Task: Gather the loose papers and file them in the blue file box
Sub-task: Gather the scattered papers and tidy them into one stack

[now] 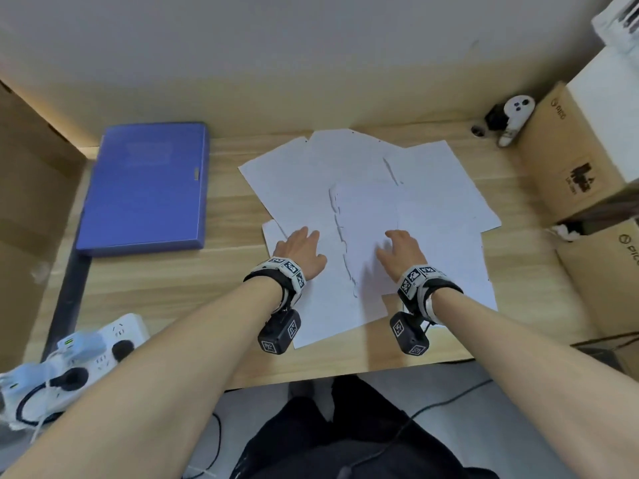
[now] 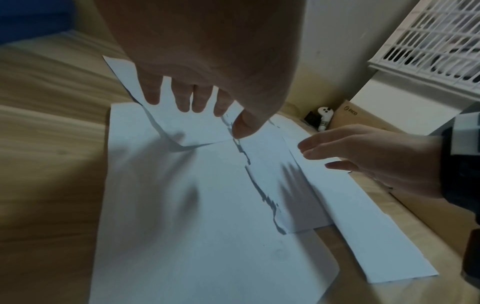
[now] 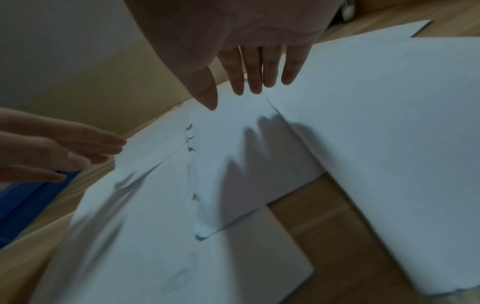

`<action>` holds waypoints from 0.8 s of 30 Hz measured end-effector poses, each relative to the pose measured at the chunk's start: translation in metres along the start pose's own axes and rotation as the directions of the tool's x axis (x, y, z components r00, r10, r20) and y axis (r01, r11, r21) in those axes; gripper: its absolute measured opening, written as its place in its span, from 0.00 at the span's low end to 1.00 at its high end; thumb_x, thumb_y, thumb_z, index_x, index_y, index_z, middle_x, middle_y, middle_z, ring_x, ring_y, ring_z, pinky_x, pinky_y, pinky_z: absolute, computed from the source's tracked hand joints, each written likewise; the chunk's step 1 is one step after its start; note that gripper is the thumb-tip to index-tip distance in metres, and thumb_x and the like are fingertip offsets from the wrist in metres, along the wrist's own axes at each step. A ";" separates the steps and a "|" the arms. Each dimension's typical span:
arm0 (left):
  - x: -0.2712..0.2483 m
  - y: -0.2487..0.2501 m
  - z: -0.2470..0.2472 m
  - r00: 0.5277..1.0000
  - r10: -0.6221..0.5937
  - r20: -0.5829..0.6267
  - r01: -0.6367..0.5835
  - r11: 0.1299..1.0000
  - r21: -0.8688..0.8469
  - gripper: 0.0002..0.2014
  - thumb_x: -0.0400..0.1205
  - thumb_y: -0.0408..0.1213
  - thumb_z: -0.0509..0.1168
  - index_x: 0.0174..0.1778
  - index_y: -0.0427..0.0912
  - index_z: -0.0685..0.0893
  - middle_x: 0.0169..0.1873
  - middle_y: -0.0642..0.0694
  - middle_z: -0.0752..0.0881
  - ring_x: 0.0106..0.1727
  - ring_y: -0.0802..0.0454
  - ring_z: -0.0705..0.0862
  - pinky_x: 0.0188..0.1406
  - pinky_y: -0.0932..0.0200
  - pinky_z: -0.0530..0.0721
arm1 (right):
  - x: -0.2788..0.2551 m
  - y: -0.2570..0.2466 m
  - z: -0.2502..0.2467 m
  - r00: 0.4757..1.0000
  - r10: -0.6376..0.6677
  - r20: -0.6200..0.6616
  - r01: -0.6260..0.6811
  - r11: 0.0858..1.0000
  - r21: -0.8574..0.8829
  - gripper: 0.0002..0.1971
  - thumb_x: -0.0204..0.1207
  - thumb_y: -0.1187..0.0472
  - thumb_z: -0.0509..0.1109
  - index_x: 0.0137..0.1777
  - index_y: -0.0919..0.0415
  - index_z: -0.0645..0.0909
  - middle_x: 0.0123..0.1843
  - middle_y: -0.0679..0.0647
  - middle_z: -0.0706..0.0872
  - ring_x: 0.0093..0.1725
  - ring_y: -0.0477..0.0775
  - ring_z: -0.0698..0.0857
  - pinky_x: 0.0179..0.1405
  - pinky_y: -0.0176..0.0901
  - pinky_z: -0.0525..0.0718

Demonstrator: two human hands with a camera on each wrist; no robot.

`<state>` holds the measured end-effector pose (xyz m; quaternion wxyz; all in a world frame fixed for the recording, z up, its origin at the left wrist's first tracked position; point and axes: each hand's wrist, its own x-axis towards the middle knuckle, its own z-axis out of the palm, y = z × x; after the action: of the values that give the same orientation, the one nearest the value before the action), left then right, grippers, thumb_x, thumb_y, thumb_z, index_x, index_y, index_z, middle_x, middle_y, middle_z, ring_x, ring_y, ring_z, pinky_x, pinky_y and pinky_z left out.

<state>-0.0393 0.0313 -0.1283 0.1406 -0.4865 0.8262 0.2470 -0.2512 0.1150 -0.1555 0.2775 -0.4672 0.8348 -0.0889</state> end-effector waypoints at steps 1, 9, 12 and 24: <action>0.006 0.001 0.004 1.000 -0.006 0.003 0.006 1.000 0.006 0.25 0.83 0.43 0.55 0.77 0.39 0.67 0.78 0.38 0.67 0.79 0.42 0.67 0.72 0.43 0.67 | 0.004 0.009 0.000 1.000 0.021 -0.009 -0.021 1.000 0.000 0.27 0.80 0.54 0.63 0.78 0.61 0.68 0.80 0.60 0.70 0.79 0.61 0.67 0.75 0.54 0.69; 0.058 0.006 0.016 0.994 -0.092 -0.059 0.098 0.989 0.112 0.24 0.81 0.36 0.57 0.75 0.39 0.67 0.71 0.39 0.74 0.69 0.40 0.75 0.65 0.47 0.71 | 0.033 0.048 -0.017 0.981 0.189 -0.050 -0.192 0.979 -0.074 0.30 0.73 0.48 0.69 0.73 0.60 0.71 0.72 0.57 0.72 0.72 0.61 0.72 0.58 0.56 0.81; 0.066 0.003 0.026 0.993 -0.092 -0.075 0.109 0.955 0.275 0.22 0.82 0.39 0.57 0.71 0.37 0.70 0.60 0.42 0.81 0.57 0.42 0.82 0.59 0.50 0.73 | 0.042 0.054 -0.018 0.983 0.180 -0.044 -0.184 0.971 -0.149 0.30 0.70 0.44 0.69 0.68 0.61 0.74 0.67 0.57 0.73 0.68 0.61 0.73 0.49 0.54 0.83; 0.077 0.003 0.015 1.000 -0.005 -0.020 0.014 0.893 0.450 0.08 0.79 0.31 0.60 0.53 0.39 0.80 0.53 0.42 0.83 0.53 0.44 0.83 0.53 0.54 0.72 | 0.061 0.042 -0.017 0.971 0.236 -0.027 -0.235 0.939 -0.250 0.22 0.65 0.55 0.66 0.58 0.65 0.76 0.61 0.58 0.70 0.63 0.62 0.70 0.37 0.47 0.72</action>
<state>-0.0801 -0.0159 -0.1764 0.2431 -0.4470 0.8598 0.0441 -0.3163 0.0855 -0.1816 0.2261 -0.3954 0.8887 0.0523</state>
